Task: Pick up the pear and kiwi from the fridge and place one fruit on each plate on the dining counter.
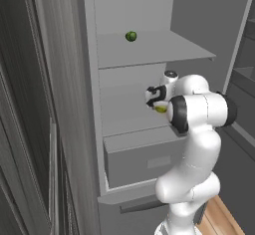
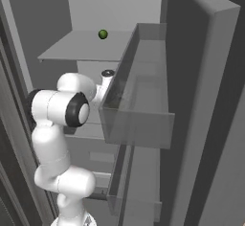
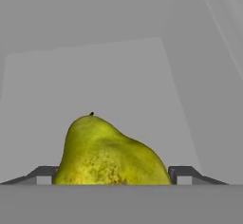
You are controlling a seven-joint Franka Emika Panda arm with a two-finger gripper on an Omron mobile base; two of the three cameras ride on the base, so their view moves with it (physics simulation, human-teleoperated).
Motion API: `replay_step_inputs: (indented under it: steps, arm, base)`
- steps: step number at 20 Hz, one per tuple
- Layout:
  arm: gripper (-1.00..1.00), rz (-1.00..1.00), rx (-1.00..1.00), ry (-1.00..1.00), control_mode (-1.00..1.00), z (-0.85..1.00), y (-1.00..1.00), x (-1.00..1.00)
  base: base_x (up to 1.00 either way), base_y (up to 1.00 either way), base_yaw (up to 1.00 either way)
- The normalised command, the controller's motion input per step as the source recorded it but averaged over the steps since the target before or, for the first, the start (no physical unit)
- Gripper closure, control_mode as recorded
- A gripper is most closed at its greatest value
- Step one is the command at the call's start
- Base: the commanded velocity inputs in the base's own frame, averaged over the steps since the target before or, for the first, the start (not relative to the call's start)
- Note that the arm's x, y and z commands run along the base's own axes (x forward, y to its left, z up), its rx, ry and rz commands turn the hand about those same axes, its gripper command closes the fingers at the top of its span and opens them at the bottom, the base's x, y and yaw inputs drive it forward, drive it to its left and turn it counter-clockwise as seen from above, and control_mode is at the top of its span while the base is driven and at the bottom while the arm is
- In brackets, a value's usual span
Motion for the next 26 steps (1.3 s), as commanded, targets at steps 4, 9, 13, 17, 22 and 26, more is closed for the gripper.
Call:
replay_step_inputs:
  steps: [4,9,13,17,22,26]
  arm:
    - [1.00,0.00,0.00,-0.15,-1.00,0.26,0.00,-1.00]
    - [1.00,0.02,0.00,-0.05,-1.00,0.44,0.00,-1.00]
    - [1.00,0.04,0.00,0.00,-1.00,0.63,0.00,-1.00]
    - [1.00,0.04,0.00,0.06,-1.00,0.80,0.20,-1.00]
    - [1.00,0.07,0.00,0.33,-1.00,0.67,0.57,-0.77]
    - [1.00,0.07,0.00,0.36,-1.00,0.53,0.52,-0.67]
  base:
    - [0.00,0.00,0.00]
    - [0.00,0.00,0.00]
    - [0.00,0.00,0.00]
    - [0.00,0.00,0.00]
    - [0.00,0.00,0.00]
    - [0.00,0.00,0.00]
